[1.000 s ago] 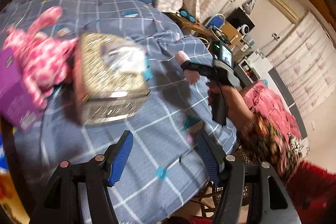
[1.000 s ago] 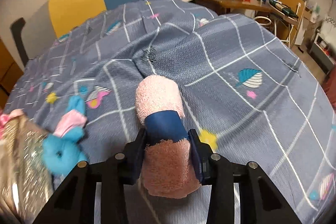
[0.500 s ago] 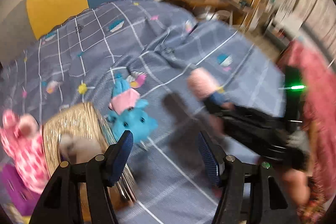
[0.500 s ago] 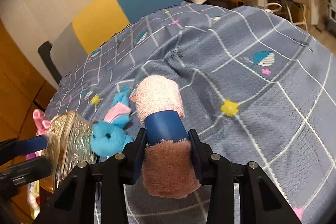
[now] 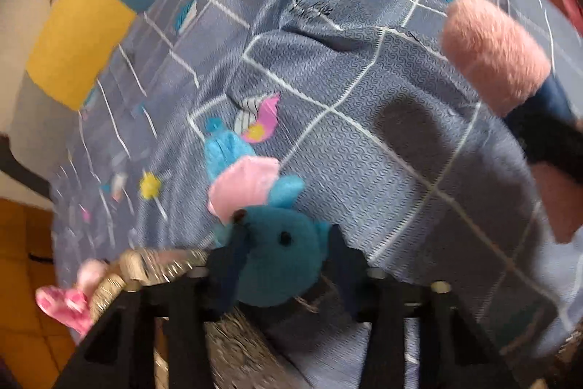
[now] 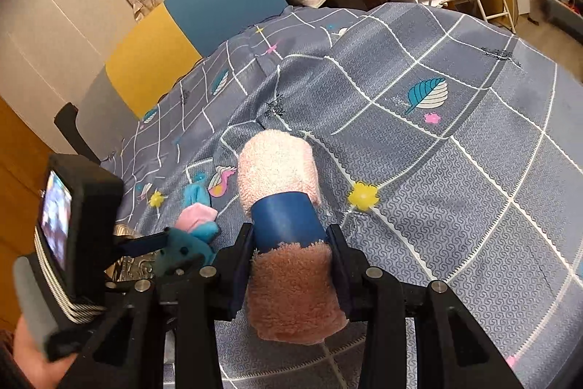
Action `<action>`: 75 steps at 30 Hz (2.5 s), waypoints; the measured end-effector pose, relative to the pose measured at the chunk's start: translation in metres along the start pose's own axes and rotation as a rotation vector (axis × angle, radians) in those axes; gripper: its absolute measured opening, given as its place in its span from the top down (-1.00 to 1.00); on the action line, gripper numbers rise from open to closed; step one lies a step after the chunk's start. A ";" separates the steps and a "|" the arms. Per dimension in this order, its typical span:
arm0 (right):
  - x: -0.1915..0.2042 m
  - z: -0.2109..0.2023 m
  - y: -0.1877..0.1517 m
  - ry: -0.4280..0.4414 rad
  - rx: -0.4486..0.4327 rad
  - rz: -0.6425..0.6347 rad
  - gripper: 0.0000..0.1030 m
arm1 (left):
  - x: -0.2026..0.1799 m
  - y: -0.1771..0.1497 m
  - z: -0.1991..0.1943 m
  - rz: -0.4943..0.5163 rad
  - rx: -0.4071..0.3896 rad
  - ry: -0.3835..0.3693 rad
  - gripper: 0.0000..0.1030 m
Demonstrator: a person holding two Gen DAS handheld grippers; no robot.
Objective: Organize soft objects
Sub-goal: 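Grasp the teal plush bunny with the left tool while the right tool holds the pink roll, then carry the teal bunny and the pink roll over the gold tray with both tools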
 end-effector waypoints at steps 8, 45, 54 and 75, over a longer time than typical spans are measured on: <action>-0.008 -0.007 0.004 -0.002 -0.020 0.033 0.22 | 0.016 0.000 -0.010 -0.078 -0.110 -0.068 0.92; -0.015 -0.004 0.006 0.004 -0.012 0.073 0.22 | 0.035 0.030 0.054 -0.196 0.127 -0.048 0.48; -0.019 -0.006 0.006 -0.003 -0.019 0.088 0.22 | 0.034 0.023 0.007 -0.272 -0.036 -0.224 0.88; -0.019 -0.005 0.006 0.003 -0.012 0.100 0.19 | 0.038 0.030 0.071 -0.226 0.246 -0.135 -0.23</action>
Point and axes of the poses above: each gripper's, at about its wrist camera, not at the fingertips, and z roughly the way its jaws point, x to its left, y to its top, the point moved 3 cm from there along z, roughly the way its jaws point, and after that the axes turned 2 degrees about z, right-handed, at the moved point
